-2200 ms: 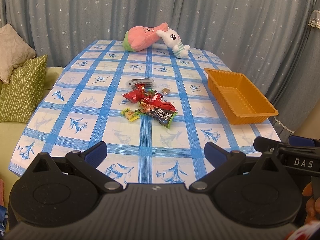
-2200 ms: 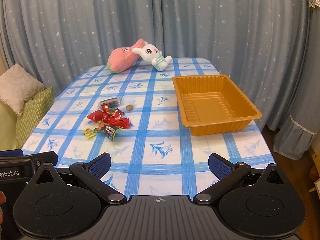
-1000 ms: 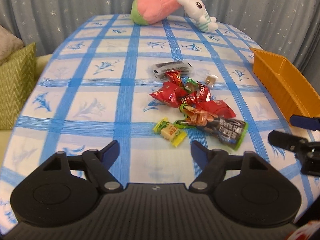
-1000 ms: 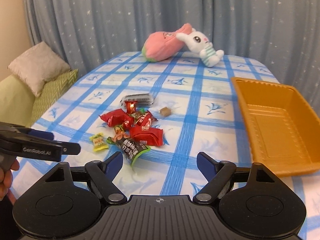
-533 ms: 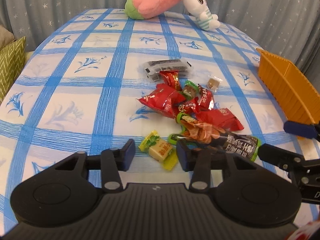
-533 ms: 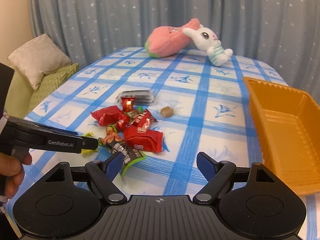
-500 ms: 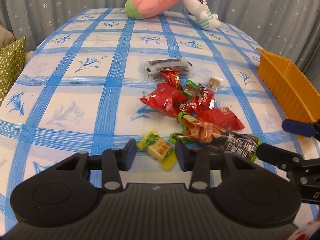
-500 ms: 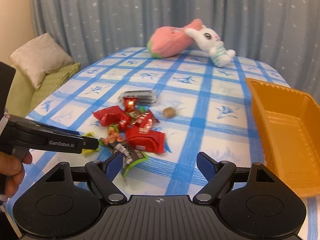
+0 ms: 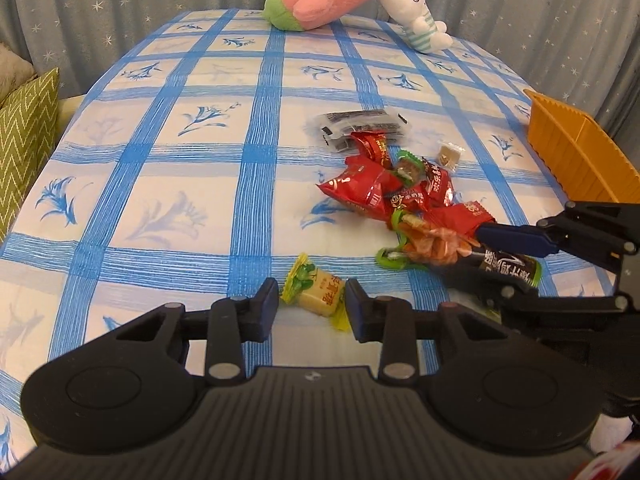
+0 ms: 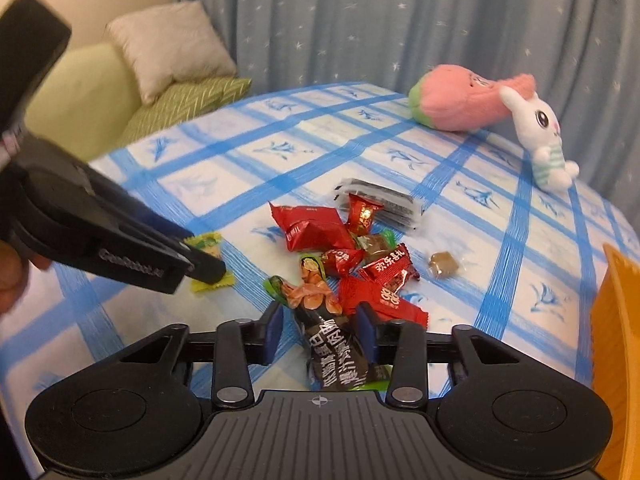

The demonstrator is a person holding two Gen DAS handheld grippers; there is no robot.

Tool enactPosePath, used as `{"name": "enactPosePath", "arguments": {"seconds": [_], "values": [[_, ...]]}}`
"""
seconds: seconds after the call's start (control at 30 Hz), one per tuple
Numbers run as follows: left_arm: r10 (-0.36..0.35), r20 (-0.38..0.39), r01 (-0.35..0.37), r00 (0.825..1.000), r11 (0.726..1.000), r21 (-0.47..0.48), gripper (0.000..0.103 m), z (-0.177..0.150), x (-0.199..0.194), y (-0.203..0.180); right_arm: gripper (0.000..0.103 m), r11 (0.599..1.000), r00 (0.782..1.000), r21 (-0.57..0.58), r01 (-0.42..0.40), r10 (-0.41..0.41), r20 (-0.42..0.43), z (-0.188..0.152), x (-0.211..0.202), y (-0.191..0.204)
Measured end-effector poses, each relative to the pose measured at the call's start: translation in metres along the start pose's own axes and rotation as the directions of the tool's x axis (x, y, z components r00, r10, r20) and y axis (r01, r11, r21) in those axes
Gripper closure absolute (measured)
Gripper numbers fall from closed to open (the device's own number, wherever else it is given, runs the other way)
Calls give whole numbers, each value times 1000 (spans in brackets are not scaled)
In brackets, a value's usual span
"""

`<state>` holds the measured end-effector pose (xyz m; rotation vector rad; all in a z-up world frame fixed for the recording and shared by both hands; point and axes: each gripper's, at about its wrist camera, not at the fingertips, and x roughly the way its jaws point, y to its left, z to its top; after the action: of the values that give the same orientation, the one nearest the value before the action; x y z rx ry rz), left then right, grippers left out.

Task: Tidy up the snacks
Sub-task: 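Grasp the dark chocolate bar with the right gripper while the left gripper grasps the yellow-green candy, then carry both candies over the orange tray and open the left gripper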

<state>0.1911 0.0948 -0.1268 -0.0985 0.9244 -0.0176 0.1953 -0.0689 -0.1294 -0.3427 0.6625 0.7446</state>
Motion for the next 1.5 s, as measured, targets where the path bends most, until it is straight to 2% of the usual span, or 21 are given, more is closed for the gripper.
{"name": "enactPosePath", "arguments": {"seconds": [0.13,0.23,0.3,0.37,0.5,0.63,0.67,0.87,0.93,1.07,1.17,1.5], "values": [[1,-1,-1,1000,1000,4,70,-1,-1,-2,73,998,1000,61,-3,4,-21,-4,-4,-7],[12,2,-12,1000,1000,3,68,-4,-4,-5,74,975,998,224,-14,27,-55,-11,-15,-22],[23,6,-23,1000,1000,-5,68,-7,-5,-8,74,956,997,293,-7,29,-71,-17,-21,-27],[36,12,-36,999,999,-19,64,-9,-6,-9,74,956,997,294,7,16,-76,-21,-25,-26],[61,26,-61,998,998,-27,63,-10,-5,-13,72,967,998,253,20,-4,-65,-23,-22,-23],[47,54,-44,997,998,-46,63,-9,-1,-14,71,971,998,239,22,-9,-56,-26,-18,-22],[29,62,-26,998,999,-36,63,-9,0,-14,71,972,999,235,21,-9,-54,-27,-16,-22],[36,51,-41,998,993,114,62,-8,5,-25,71,973,999,230,4,8,-51,-31,-14,-24],[22,49,-28,999,991,130,64,-7,6,-25,71,974,999,229,2,9,-47,-31,-12,-23],[-4,51,-4,999,986,165,78,-6,7,-26,71,975,999,220,10,-1,-42,-29,-10,-21],[-7,47,-1,999,984,177,81,-6,6,-29,73,975,999,221,16,-7,-43,-30,-11,-21],[-20,43,14,999,989,148,82,-14,-9,-37,73,974,1000,226,27,-23,-20,-29,-29,-17]]}}
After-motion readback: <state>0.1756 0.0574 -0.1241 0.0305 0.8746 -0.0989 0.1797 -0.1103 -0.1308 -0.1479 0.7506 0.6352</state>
